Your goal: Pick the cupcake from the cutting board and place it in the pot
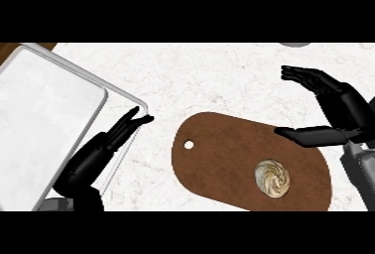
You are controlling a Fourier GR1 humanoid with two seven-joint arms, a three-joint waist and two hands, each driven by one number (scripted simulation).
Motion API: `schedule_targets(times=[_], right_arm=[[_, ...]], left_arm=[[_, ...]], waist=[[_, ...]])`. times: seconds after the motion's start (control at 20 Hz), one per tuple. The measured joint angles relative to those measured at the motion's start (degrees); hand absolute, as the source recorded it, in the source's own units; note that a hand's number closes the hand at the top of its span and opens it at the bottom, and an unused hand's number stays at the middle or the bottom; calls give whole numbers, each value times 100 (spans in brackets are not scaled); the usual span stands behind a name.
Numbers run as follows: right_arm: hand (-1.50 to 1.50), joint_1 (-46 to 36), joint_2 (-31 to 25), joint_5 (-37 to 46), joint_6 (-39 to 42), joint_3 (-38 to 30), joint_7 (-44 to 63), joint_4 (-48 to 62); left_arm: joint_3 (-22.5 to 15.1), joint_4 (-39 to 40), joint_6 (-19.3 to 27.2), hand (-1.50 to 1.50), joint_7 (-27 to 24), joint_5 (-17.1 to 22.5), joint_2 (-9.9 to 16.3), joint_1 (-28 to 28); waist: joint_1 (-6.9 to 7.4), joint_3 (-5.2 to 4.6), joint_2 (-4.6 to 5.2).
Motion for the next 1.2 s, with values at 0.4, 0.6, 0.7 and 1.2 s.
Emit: schedule_targets(times=[0.4, 0.6, 0.7, 1.2], right_arm=[[-150, -289, -730, 363, 1156, 404, -522, -188], [-150, -510, -1266, 809, 1821, 835, -484, -306], [-150, -656, -1503, 1100, 2118, 1087, -449, -427], [-150, -1188, -1772, 2206, 2918, 2148, -8, -793]], left_arm=[[64, 20, 1409, 0, 1026, -130, -187, 79], [-63, 153, 1865, 0, 1415, 503, -627, 132], [-151, 396, 1948, 0, 1589, 994, -849, 144], [-208, 764, 2639, 0, 1763, 2225, -839, 368]], waist=[[-305, 59, -12], [-432, -49, 11], [-525, -110, 25], [-744, -214, -5]])
